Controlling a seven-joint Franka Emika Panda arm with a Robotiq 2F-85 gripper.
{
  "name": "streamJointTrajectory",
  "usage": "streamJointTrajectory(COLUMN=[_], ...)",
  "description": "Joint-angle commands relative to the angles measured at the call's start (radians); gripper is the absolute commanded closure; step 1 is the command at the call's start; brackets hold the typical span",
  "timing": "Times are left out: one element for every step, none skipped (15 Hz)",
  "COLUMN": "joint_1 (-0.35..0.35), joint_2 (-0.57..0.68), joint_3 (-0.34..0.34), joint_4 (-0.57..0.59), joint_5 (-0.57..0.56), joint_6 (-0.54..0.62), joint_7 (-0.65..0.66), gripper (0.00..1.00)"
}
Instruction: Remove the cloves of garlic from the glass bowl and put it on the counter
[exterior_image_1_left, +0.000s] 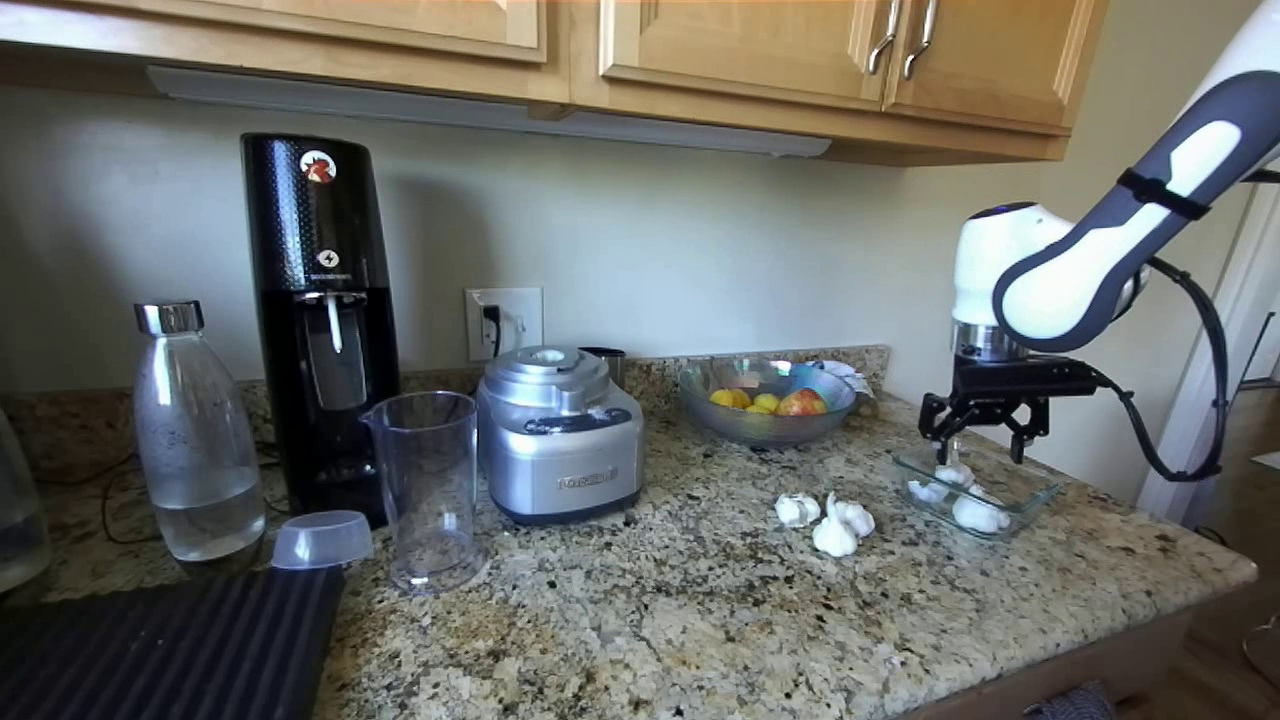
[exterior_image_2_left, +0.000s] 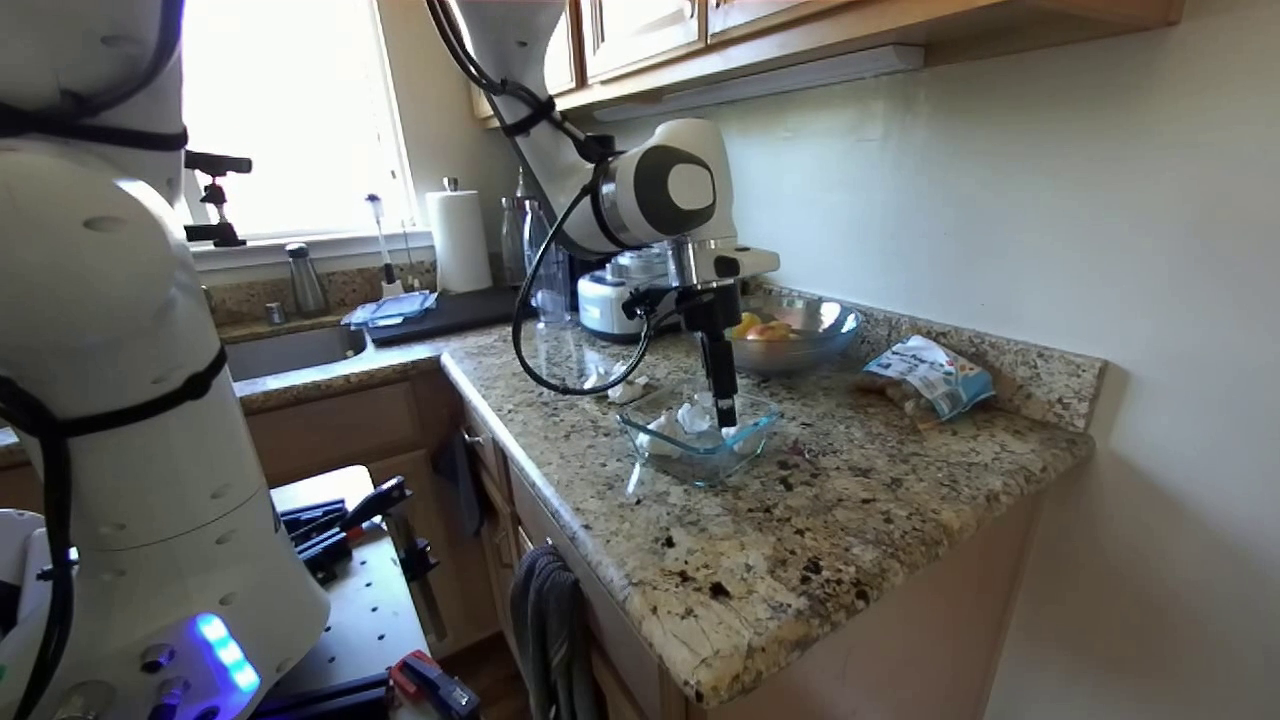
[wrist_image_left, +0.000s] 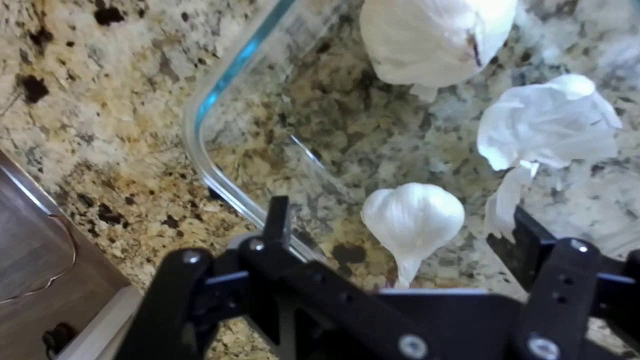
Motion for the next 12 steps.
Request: streamJointTrajectory(joint_1=[-0.031,-0.034,-0.033,-0.030,-0.028,-0.023,-0.019,-0.017,-0.009,-0.009,-0.009,-0.009], joint_2=[0.025,0.035,0.041,0.048,0.052,0.056,0.060,0.065,0.070,0.070,0.068,0.071], joint_3=[0.008,0.011,0.010,0.008,0.007,0.002,-0.001,-0.002,-0.009,-0.007,-0.006,-0.005], joint_4=[-0.010,-0.009,-0.010,-0.013,-0.017,-0.020,-0.024,-0.024,-0.020,-0.021,-0.027,-0.030], joint_5=[0.048,0.064,0.071,0.075,0.078,0.071,0.063,0.065,0.063,0.073,0.072,0.071], joint_6=[0.004,0.016,0.028,0.051,0.070,0.096,0.126,0.146,0.147,0.142,0.159,0.180], joint_7=[-0.025,-0.030,-0.028,-0.026,-0.031,-0.029,-0.035,-0.045,-0.040,-0.047,-0.054,-0.066], gripper=[0.00,0.00,0.00,0.00,0.00,0.00,0.00,0.00,0.00,0.00,0.00,0.00])
